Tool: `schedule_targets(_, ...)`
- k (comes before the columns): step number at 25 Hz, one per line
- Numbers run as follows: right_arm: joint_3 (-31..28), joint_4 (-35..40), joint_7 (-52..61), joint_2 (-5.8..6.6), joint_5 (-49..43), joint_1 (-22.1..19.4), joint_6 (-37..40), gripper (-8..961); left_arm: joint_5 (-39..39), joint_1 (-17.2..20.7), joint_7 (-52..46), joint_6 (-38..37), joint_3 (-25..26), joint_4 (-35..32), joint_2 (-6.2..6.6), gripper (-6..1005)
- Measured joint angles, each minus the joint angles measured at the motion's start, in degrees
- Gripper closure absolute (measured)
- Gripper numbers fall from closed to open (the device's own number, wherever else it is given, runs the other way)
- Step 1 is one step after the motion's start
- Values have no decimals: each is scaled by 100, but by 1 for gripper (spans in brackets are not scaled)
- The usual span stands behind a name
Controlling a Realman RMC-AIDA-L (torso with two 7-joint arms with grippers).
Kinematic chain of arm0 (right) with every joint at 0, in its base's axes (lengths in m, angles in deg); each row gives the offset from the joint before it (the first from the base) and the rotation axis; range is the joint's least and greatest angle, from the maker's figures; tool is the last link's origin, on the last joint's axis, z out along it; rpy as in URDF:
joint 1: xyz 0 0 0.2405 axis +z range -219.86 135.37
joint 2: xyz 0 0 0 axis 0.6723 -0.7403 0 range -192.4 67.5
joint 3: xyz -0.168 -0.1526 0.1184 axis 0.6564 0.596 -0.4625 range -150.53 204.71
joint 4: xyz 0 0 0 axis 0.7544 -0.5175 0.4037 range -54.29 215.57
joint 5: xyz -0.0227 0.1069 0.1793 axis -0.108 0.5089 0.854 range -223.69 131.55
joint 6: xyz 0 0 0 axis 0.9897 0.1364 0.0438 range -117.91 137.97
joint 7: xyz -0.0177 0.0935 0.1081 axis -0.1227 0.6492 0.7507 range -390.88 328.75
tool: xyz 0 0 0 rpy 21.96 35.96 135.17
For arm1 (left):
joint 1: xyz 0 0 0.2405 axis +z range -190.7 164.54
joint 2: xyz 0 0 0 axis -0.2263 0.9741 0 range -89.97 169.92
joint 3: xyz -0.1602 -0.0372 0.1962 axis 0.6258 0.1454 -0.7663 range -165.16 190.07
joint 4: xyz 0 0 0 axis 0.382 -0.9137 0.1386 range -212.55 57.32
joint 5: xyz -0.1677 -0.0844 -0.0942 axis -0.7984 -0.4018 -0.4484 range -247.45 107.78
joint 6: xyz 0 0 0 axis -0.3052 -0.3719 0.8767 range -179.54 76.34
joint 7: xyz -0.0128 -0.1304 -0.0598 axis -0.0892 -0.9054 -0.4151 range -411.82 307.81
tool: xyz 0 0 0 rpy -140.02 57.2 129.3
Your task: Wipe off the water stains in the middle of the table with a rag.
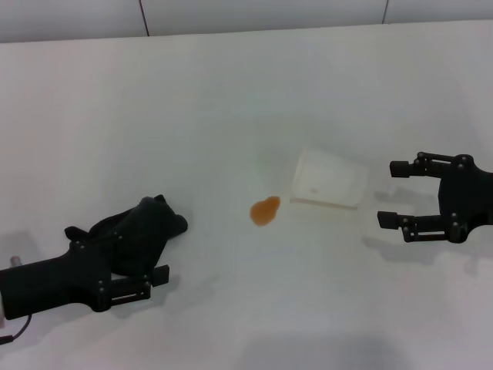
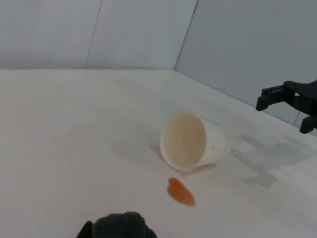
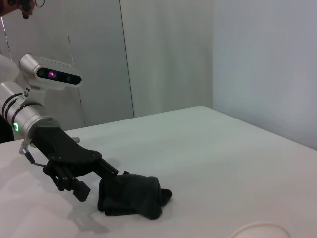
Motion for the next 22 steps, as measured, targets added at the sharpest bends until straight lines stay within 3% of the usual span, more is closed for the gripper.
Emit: schedule_targets(22, 14, 37, 23, 0, 0, 5, -15, 125, -18, -24, 0, 0, -5, -30, 0, 197)
